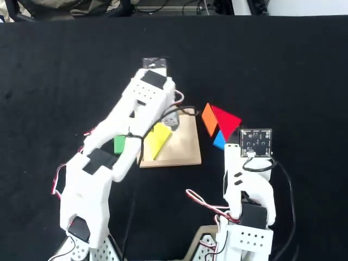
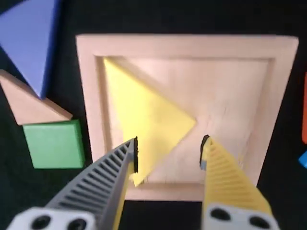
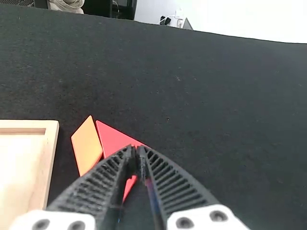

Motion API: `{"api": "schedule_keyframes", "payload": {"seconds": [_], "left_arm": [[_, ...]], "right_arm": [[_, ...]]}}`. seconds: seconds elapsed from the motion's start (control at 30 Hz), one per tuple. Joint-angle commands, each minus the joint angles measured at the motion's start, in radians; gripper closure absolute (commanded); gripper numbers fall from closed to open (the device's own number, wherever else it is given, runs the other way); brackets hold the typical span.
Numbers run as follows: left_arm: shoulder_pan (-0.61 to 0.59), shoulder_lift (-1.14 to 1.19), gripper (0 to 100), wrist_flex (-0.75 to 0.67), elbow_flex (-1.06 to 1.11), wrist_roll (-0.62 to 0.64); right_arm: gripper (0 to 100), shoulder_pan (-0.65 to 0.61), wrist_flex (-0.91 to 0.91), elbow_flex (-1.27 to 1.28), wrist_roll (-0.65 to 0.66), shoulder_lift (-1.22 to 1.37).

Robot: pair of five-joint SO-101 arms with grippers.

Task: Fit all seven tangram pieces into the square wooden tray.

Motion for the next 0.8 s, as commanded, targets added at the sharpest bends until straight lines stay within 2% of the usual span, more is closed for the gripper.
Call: {"api": "schedule_keyframes", "payload": {"seconds": [0.0,0.5,0.77], "left_arm": [[0.027,-0.058,77,-0.114,-0.058,0.0],[0.059,0.06,77,-0.262,-0.019,-0.005],[0.101,0.095,77,-0.229,-0.012,-0.058]], "right_arm": [[98.6,-0.015,-0.018,-0.001,-0.005,-0.076],[98.6,-0.015,-0.017,-0.001,-0.005,-0.074],[98.6,-0.015,-0.017,-0.001,-0.005,-0.074]]}}
